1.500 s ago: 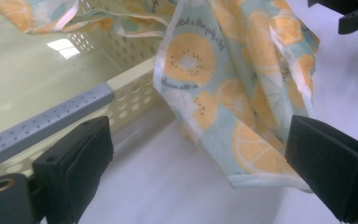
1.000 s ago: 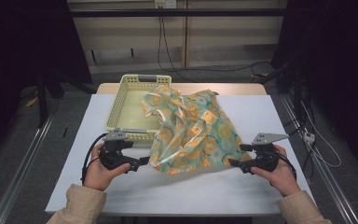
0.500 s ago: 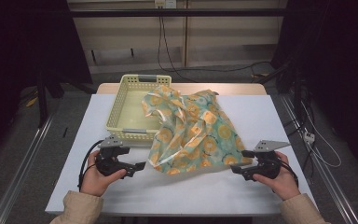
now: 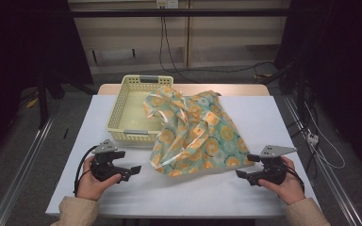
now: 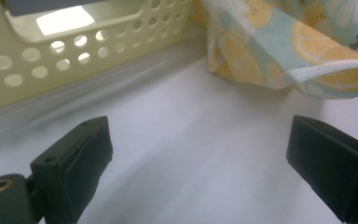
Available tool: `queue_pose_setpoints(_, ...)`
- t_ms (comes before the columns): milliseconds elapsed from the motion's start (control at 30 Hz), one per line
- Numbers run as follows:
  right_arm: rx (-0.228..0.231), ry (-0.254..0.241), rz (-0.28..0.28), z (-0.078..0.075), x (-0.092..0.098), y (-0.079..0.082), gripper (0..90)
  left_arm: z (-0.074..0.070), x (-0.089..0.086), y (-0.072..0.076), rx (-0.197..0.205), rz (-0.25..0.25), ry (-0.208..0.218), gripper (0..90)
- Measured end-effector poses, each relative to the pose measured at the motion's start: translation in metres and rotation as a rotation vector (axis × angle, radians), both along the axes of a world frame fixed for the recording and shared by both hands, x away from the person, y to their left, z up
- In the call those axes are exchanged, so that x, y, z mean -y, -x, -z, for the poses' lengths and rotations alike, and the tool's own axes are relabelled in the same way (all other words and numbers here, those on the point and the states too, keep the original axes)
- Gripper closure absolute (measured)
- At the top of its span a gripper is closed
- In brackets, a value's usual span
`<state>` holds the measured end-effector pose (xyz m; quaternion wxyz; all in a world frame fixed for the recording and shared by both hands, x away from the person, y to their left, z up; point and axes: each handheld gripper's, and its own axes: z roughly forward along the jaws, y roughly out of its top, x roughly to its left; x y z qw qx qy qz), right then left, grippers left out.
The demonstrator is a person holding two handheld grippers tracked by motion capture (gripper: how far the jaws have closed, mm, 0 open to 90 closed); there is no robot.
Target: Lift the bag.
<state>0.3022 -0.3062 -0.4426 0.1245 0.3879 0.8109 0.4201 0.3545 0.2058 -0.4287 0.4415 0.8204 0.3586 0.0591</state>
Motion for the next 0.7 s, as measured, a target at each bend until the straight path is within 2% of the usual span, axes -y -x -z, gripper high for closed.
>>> queue_pose_setpoints(233,0.012,-0.014,0.024,0.001,0.007,0.006,19.4,0.004,-0.006,0.003,-0.004,0.000,-0.007,6.4)
queue_pose_setpoints(433,0.005,-0.011,0.031,0.005,0.010,0.009,19.4,0.007,-0.011,0.006,0.001,-0.011,-0.009,6.4)
queue_pose_setpoints(700,0.009,-0.005,0.045,0.005,0.013,0.012,19.4,0.011,-0.017,0.008,-0.012,-0.022,-0.011,6.4)
